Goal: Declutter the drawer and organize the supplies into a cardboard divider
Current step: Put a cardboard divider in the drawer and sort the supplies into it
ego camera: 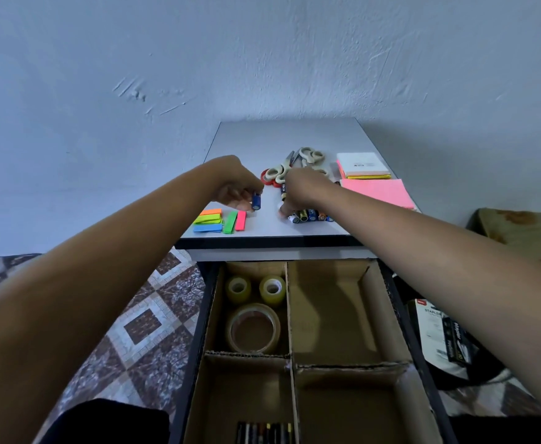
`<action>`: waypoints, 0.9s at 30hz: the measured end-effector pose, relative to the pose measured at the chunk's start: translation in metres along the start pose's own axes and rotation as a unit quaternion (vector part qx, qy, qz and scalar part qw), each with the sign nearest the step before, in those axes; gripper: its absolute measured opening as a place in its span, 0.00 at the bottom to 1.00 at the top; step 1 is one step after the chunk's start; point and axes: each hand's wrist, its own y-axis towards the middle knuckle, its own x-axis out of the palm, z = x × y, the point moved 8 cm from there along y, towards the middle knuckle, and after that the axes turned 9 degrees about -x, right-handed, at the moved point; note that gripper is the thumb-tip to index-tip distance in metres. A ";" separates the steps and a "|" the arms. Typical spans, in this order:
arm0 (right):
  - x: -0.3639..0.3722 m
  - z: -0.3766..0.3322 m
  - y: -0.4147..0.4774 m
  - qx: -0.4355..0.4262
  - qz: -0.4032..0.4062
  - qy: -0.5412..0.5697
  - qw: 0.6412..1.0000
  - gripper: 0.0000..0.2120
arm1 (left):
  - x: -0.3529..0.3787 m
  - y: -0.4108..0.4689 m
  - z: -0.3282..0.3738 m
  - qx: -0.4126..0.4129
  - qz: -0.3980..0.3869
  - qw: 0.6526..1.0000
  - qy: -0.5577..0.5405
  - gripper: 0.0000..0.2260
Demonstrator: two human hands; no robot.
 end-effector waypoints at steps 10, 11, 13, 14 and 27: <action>-0.027 0.038 -0.008 0.101 0.003 0.290 0.952 0.14 | 0.019 0.010 0.018 0.006 -0.008 0.998 -0.062 0.10; -0.028 0.045 -0.007 0.119 0.002 0.309 0.944 0.14 | 0.022 0.011 0.021 0.005 -0.003 0.998 -0.064 0.11; -0.029 0.057 -0.004 0.140 0.006 0.333 0.933 0.15 | 0.028 0.015 0.025 0.004 0.008 0.998 -0.059 0.14; -0.028 0.060 -0.003 0.143 0.006 0.344 0.928 0.15 | 0.030 0.016 0.025 0.000 0.010 0.999 -0.053 0.15; -0.013 0.041 0.027 0.095 -0.045 0.211 0.972 0.14 | 0.036 0.023 0.020 -0.060 -0.024 0.998 -0.015 0.12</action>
